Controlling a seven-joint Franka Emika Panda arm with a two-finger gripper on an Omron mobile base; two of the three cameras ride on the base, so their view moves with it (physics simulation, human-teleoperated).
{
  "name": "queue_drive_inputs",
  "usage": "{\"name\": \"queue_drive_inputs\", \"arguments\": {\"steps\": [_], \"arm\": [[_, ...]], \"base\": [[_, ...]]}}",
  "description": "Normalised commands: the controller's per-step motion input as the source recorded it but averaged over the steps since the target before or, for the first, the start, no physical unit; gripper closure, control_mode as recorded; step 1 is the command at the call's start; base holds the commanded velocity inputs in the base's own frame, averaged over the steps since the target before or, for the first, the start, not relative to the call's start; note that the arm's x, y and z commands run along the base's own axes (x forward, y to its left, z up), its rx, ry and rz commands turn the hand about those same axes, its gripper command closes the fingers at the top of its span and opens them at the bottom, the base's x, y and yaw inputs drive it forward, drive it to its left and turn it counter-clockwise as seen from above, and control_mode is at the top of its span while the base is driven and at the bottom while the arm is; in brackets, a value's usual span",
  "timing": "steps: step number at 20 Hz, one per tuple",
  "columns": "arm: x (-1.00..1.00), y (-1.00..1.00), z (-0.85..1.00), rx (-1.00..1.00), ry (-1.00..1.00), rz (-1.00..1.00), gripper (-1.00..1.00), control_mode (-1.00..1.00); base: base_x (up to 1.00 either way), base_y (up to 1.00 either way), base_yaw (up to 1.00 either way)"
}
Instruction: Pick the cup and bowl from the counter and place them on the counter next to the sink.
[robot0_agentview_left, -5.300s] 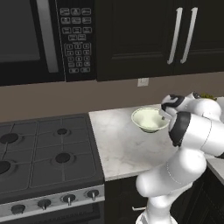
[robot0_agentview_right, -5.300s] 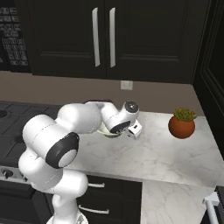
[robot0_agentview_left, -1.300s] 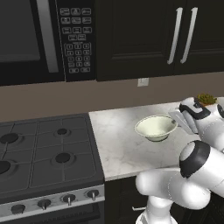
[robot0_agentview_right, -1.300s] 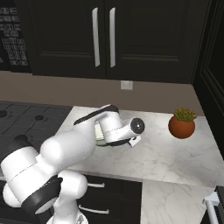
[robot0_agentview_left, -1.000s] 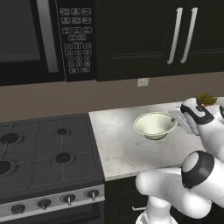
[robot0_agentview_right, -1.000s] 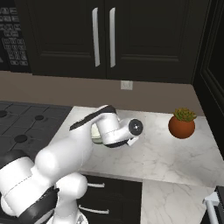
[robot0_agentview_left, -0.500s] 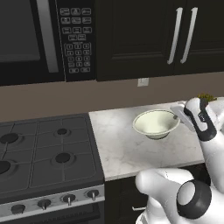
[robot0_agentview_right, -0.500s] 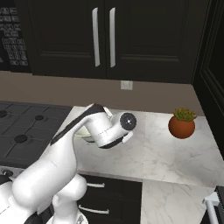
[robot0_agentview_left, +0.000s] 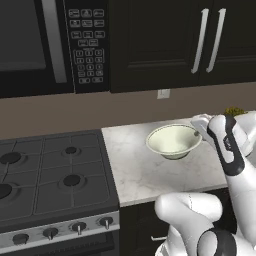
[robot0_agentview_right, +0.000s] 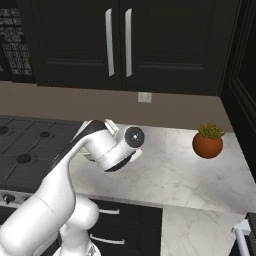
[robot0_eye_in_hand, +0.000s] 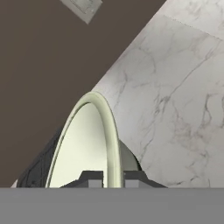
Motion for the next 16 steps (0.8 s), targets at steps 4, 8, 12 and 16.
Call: {"name": "queue_drive_inputs", "arguments": {"steps": [4, 8, 12, 16], "arm": [[-0.15, 0.27, 0.03, 0.02, 0.0, 0.0, 1.0, -1.0], [-0.08, 0.27, 0.02, 0.0, 0.0, 0.0, 1.0, -1.0], [-0.18, 0.31, 0.07, 0.0, 0.0, 0.0, 1.0, -1.0], [-0.15, 0.33, 0.09, 0.01, 0.0, 0.0, 1.0, -1.0]], "base": [[0.0, 0.0, 0.0], [0.0, 0.0, 0.0], [0.0, 0.0, 0.0], [0.0, 0.0, 0.0]]}}
